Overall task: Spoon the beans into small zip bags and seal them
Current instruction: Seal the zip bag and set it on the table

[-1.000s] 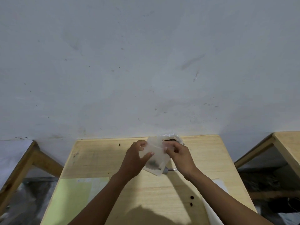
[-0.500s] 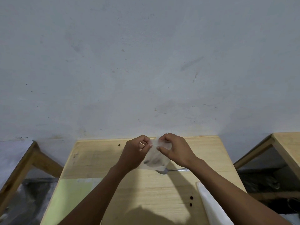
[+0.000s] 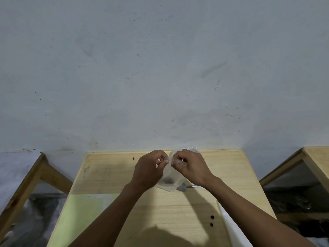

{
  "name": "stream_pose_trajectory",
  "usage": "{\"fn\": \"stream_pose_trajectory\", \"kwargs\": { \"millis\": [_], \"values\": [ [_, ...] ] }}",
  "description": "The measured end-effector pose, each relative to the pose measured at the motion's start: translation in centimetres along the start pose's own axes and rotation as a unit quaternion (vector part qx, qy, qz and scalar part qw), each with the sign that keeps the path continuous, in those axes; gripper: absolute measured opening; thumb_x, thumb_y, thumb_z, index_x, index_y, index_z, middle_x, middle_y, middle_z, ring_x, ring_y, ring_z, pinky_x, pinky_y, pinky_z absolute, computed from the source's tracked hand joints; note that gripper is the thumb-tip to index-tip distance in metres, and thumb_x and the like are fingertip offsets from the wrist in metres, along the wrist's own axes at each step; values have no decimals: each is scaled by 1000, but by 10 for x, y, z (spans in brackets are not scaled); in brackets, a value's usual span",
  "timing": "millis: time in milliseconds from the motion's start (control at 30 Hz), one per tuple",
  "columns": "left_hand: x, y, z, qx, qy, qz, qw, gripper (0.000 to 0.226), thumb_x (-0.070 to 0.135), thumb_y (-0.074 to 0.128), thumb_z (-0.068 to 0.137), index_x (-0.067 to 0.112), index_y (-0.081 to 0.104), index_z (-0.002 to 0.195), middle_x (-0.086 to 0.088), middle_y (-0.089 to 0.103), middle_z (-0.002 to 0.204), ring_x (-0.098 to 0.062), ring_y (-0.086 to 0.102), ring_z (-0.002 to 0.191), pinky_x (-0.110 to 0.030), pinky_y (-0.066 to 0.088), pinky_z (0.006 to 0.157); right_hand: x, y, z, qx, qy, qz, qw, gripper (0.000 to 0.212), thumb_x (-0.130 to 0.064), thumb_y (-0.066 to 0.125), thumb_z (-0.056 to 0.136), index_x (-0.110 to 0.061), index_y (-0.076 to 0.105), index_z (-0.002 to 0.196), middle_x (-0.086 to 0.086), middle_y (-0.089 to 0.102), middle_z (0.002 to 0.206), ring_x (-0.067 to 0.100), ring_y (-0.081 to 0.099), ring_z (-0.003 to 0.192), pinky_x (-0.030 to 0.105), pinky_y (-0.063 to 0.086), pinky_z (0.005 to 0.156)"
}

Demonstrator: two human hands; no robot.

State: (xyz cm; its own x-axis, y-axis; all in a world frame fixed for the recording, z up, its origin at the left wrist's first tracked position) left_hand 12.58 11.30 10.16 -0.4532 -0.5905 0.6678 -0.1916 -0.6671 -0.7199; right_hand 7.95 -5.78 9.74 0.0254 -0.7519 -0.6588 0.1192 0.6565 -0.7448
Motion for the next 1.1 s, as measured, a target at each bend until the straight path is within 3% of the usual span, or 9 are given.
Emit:
{"fn": "stream_pose_trajectory", "kwargs": {
  "millis": [300,400,533,667,733,800,933,1033,1100],
  "values": [
    [-4,-1,0,18,-77,-88,993,9,32,60,81,26,58,75,9,66,66,-11,65,69,-30,48,64,-1,-14,7,-45,22,-20,999,10,-43,62,86,-33,64,84,-13,61,89,4,52,81,36,39,85],
    [-9,-4,-1,26,-96,-90,991,13,23,66,87,26,59,76,9,67,65,-10,65,68,-22,41,58,1,-13,6,-62,28,-14,998,10,-38,62,87,-30,60,81,-15,61,84,5,52,78,35,41,81],
    [-4,-6,-4,22,-92,-113,989,14,14,64,89,21,60,78,4,68,66,-2,63,62,-7,37,54,0,-9,3,-26,6,-15,1000,15,-24,65,89,-27,58,76,-17,55,72,4,48,68,29,36,71],
    [-2,-6,-6,-18,-93,-132,987,6,17,65,89,19,63,83,5,68,66,0,56,55,-9,37,53,0,-10,5,-30,16,-10,999,18,-21,65,89,-28,57,74,-9,62,81,12,52,75,30,39,75],
    [-3,-6,-8,-28,-102,-145,984,8,20,69,86,23,64,80,14,63,60,0,50,53,-9,34,53,0,-10,5,-42,24,9,999,20,-25,67,88,-31,54,74,-7,63,79,10,54,73,29,40,73],
    [-3,-6,-9,-16,-102,-143,984,10,20,69,85,22,64,77,12,61,60,-1,49,54,-10,35,54,-1,-12,5,-47,38,44,997,20,-30,71,84,-32,54,75,-8,63,73,7,55,68,30,43,68],
    [-4,-13,-10,30,-113,-139,983,8,18,66,88,16,65,81,-6,66,65,-5,52,54,-9,36,52,2,-19,1,-57,35,47,997,22,-31,72,84,-18,57,77,-8,57,72,7,49,66,27,38,63],
    [-5,-16,-13,31,-120,-148,981,7,16,65,89,14,66,82,-1,67,67,-1,57,58,-7,37,54,4,-21,-4,-58,24,51,997,26,-26,71,87,-8,56,74,0,58,73,10,45,65,27,34,62],
    [-5,-17,-16,31,-125,-157,979,8,16,65,89,11,65,83,4,66,68,3,57,57,-6,36,52,3,-19,-5,-50,17,61,997,25,-23,70,87,-11,55,70,1,60,72,10,46,64,30,34,63]
  ]
}}
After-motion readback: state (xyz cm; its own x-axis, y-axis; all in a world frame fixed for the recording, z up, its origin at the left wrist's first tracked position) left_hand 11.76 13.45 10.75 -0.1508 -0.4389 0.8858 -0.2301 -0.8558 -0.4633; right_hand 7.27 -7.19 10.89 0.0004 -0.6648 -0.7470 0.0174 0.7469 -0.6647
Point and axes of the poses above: each hand's wrist, its own z-axis towards the middle knuckle, its own y-axis out of the palm, x = y × z, the point moved 1 cm from there along z, towards the middle knuckle
